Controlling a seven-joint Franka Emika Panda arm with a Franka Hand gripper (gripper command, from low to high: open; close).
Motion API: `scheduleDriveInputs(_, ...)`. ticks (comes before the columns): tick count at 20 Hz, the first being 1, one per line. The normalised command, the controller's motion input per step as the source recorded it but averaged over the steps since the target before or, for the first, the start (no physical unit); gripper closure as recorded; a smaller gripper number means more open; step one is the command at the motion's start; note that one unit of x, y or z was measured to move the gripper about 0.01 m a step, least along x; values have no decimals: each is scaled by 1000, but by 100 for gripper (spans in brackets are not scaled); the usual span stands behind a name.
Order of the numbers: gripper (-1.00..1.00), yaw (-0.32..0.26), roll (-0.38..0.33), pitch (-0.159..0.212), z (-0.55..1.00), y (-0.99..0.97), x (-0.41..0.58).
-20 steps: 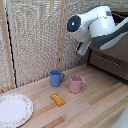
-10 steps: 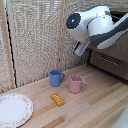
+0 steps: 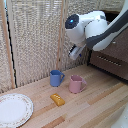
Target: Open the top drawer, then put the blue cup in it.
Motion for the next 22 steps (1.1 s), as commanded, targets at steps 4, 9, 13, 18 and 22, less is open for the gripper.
scheduleDriveInputs(4, -100, -161, 327, 55, 0, 177, 461)
scheduleDriveInputs(9, -100, -167, 289, 114, 53, 188, 510)
scheduleDriveInputs(13, -100, -170, 278, 146, 84, 194, 521)
scheduleDriveInputs(18, -100, -177, 263, 141, 125, 184, 510)
scheduleDriveInputs(22, -100, -188, 236, 125, 189, 156, 497)
